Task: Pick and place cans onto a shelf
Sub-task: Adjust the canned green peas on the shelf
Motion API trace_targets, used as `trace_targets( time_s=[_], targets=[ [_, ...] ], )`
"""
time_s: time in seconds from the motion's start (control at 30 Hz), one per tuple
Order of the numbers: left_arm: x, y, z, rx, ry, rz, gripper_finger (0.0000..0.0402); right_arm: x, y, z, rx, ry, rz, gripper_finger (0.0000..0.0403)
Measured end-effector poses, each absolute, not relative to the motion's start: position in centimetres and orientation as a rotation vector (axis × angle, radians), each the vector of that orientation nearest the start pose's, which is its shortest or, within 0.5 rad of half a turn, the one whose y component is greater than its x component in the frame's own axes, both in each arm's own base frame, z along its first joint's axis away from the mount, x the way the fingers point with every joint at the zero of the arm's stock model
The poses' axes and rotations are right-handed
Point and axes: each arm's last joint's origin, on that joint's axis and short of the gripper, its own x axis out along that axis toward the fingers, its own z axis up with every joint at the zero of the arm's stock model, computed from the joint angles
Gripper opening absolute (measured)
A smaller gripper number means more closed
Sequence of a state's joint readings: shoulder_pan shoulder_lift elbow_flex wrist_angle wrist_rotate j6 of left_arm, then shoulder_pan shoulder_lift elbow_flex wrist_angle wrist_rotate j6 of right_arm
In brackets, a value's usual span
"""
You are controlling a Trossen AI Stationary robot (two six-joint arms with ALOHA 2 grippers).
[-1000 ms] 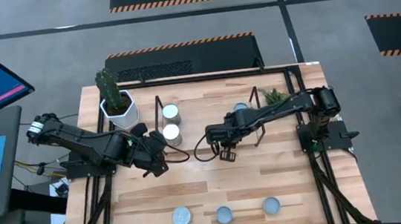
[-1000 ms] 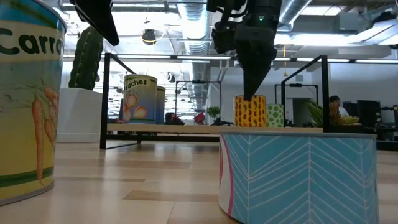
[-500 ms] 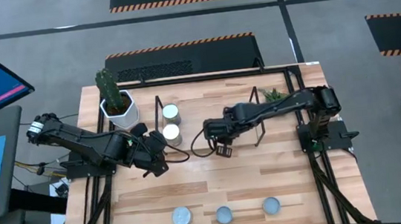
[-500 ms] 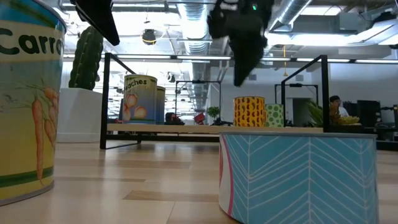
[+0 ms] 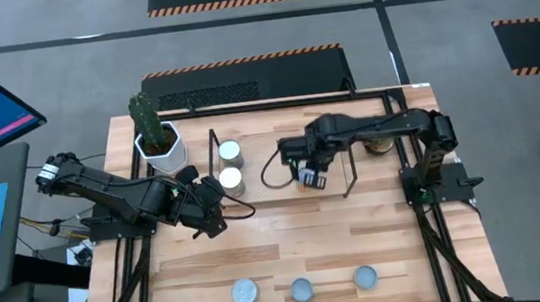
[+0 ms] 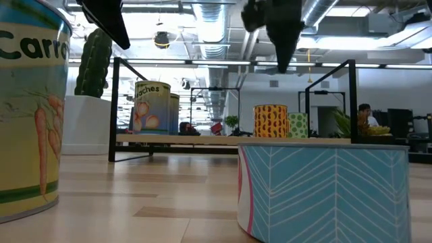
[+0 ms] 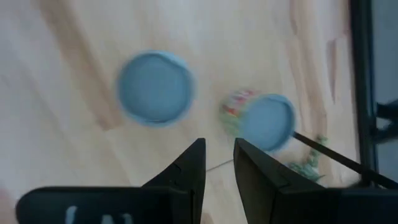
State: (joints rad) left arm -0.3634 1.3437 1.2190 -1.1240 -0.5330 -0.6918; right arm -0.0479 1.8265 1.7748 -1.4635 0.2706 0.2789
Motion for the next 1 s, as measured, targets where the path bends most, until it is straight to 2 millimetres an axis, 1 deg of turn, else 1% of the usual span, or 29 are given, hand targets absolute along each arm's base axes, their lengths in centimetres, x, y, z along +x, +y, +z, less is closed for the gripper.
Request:
trace_targets(
  time_s=[0.1, 0.27, 0.4, 0.5, 0.77, 1.0],
  targets=[
    [23.0, -7.2, 30.2, -0.075, 0.997, 0.513, 0.0052, 33.6, -3.7, 29.8, 0.055, 1.515, -0.471, 0.0108],
    [23.0, -7.2, 30.2, -0.074, 0.995, 0.516, 0.0052, 33.0, -5.3, 28.2, 0.078, 1.574, -0.494, 0.0108],
    [23.0, -7.2, 30.2, -0.075, 0.995, 0.516, 0.0052, 32.6, -6.3, 26.9, 0.083, 1.617, -0.498, 0.0108],
    [23.0, -7.2, 30.2, -0.075, 0.995, 0.516, 0.0052, 32.5, -6.6, 25.9, 0.108, 1.623, -0.476, 0.0108],
    [23.0, -7.2, 30.2, -0.081, 0.993, 0.519, 0.0052, 33.2, -6.3, 25.7, 0.053, 1.579, -0.401, 0.0115],
    [23.0, -7.2, 30.2, -0.085, 0.992, 0.52, 0.0052, 33.2, -7.0, 25.4, 0.063, 1.584, -0.42, 0.0161]
  ],
)
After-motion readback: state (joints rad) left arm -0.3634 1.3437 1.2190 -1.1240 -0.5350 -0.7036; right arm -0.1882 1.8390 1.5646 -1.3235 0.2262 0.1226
